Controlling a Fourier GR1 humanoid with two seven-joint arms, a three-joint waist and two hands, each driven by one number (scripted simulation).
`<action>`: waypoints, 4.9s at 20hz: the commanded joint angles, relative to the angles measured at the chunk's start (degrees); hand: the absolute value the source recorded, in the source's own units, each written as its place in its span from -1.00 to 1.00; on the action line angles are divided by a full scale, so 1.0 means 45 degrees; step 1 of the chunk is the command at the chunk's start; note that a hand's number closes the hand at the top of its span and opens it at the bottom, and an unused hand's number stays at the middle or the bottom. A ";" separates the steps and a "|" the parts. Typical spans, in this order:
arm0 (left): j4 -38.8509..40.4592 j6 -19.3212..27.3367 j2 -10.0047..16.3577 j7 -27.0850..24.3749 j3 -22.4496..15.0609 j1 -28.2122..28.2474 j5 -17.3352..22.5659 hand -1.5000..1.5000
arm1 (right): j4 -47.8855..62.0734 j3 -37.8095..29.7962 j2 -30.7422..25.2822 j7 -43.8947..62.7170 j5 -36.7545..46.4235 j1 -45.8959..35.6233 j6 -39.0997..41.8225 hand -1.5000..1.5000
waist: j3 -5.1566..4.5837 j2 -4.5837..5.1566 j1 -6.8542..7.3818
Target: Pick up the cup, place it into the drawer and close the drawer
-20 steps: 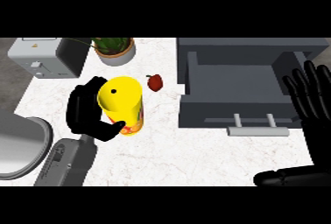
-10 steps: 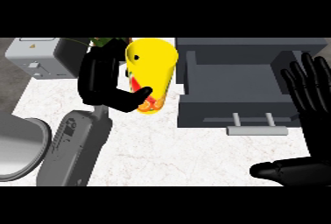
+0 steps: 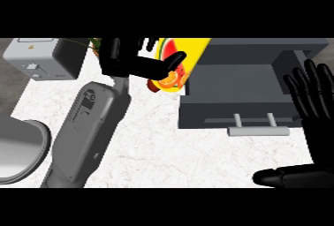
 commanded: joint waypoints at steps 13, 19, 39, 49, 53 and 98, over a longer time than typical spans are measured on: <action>0.6431 0.1573 -0.0236 -0.1291 -0.1024 -0.4242 0.1381 1.00 | 0.0540 0.0096 0.0073 -0.0712 -0.0023 0.0330 0.0466 -1.00 | 0.0001 0.0087 -0.0299; 0.8523 0.2096 -0.0237 -0.2174 -0.2075 -0.5440 0.2726 1.00 | 0.0644 -0.0519 -0.0383 -0.0157 -0.0562 -0.0592 0.0446 -1.00 | 0.0004 0.0151 -0.0539; 1.1080 0.3250 -0.0237 -0.2073 -0.6862 -0.6249 0.4627 -1.00 | 0.1363 -0.0524 -0.0498 -0.0814 -0.1024 -0.1069 0.1102 -1.00 | 0.0031 0.0404 -0.1392; 1.0362 0.2675 -0.0237 -0.2915 -0.6599 -0.6050 0.6200 -1.00 | 0.0711 0.0147 0.0183 -0.0756 -0.1061 -0.0225 0.0936 -1.00 | 0.0007 0.0274 -0.1074; 0.9828 0.2423 -0.0237 -0.3565 -0.5978 -0.6614 0.6818 -1.00 | 0.1061 -0.0453 -0.0232 -0.0109 -0.2127 -0.1007 0.1146 -1.00 | 0.0002 0.0198 -0.0705; -0.2868 -0.1392 0.7204 -0.2896 -0.1802 0.8167 0.8149 -1.00 | 0.7239 0.3672 -0.2435 -0.4627 1.0640 -0.1575 0.0532 -1.00 | -0.0007 0.0012 0.0346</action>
